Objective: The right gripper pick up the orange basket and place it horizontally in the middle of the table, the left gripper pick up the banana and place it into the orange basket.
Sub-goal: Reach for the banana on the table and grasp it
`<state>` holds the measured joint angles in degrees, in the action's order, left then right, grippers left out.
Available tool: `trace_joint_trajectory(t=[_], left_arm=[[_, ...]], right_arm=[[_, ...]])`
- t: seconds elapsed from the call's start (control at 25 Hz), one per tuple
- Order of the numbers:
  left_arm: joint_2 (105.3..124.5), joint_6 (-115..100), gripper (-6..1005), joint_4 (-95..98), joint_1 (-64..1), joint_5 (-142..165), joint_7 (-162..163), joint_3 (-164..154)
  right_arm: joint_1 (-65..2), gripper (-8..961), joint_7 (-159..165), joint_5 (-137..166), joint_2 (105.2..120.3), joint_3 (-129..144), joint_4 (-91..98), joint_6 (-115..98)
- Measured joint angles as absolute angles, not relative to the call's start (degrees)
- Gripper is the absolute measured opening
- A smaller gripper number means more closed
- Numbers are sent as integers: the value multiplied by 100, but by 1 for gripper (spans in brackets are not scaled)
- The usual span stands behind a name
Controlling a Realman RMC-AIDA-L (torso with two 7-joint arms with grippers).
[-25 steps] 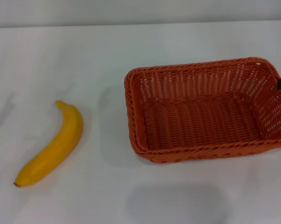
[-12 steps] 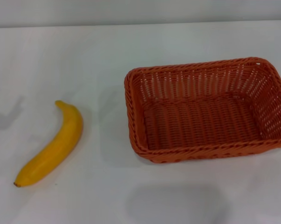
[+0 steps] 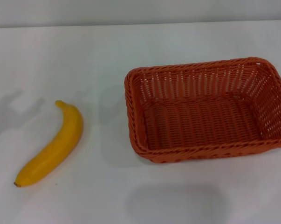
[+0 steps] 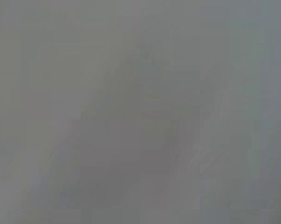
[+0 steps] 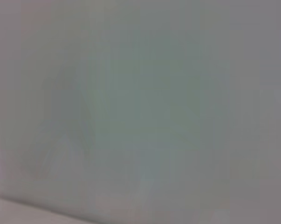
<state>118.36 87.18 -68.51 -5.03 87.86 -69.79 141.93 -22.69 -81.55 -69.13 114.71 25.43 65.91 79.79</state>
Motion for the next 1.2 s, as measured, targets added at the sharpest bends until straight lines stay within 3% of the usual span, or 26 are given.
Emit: trace_joint_trajectory(t=[0.2, 0.4, 0.64, 0.88, 0.92, 1.2], left_arm=[[11591, 9135, 806, -7673, -1079, 10383, -5154, 14207], [11214, 10247, 804, -7755, -2321, 12262, -3808, 14201], [11032, 10932, 802, -7572, -3352, 13942, -3183, 14048], [11150, 10851, 800, -7160, -3747, 14932, -3061, 13526], [11287, 10564, 799, -6845, -3965, 15167, -2998, 13252], [11586, 9854, 797, -6119, -4282, 15265, -2878, 12730]], right_arm=[[-2163, 719, -8788, -7229, 11503, 2530, 6192, 7653], [-2064, 791, -8987, -7294, 11506, 2521, 6023, 7408], [-2069, 877, -9094, -7378, 11504, 2519, 5841, 7203], [-2068, 874, -9318, -7788, 11499, 2549, 5527, 7168], [-2037, 874, -9334, -7828, 11496, 2538, 5508, 7167], [-1967, 874, -9335, -7875, 11497, 2560, 5481, 7212]])
